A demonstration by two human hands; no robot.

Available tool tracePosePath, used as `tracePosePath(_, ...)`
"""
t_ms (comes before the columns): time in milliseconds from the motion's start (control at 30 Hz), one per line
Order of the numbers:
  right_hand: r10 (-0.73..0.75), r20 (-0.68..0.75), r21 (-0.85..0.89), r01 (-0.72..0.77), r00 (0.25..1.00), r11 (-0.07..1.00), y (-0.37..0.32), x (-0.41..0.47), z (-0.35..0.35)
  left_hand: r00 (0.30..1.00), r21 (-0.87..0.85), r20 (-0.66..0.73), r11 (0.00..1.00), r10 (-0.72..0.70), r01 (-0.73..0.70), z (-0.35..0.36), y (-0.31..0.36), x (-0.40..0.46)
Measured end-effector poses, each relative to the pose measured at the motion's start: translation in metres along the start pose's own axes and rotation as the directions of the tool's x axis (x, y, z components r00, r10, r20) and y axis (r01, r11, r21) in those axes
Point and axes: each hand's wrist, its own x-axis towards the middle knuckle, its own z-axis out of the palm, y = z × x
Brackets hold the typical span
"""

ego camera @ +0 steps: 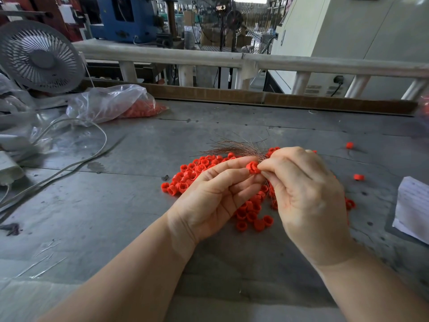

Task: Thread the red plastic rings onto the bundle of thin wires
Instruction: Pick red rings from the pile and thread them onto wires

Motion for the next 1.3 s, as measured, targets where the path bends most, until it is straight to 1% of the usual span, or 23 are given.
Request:
tracePosePath(367,-0.083,0.029,-0.13,0.086,0.996,0.988,-0.001,0.0,-0.002,1.0,0.013,-0.014,1.0,0.022,-0.022,0.001,-0.002,-0.001)
tracePosePath(800,-0.07,0.061,-0.032,0.072,0.996,0.997,-0.002,0.002,-0.001,0.996,0.046,-0.061,0.997,0.068,-0.066,0.003,-0.007,-0.001)
tracePosePath(1300,-0.023,0.094,0.006,0.022,0.995,1.0,-0.004,0.003,-0.001,0.979,0.066,-0.162,0.991,0.122,-0.113,0.008,-0.012,-0.001)
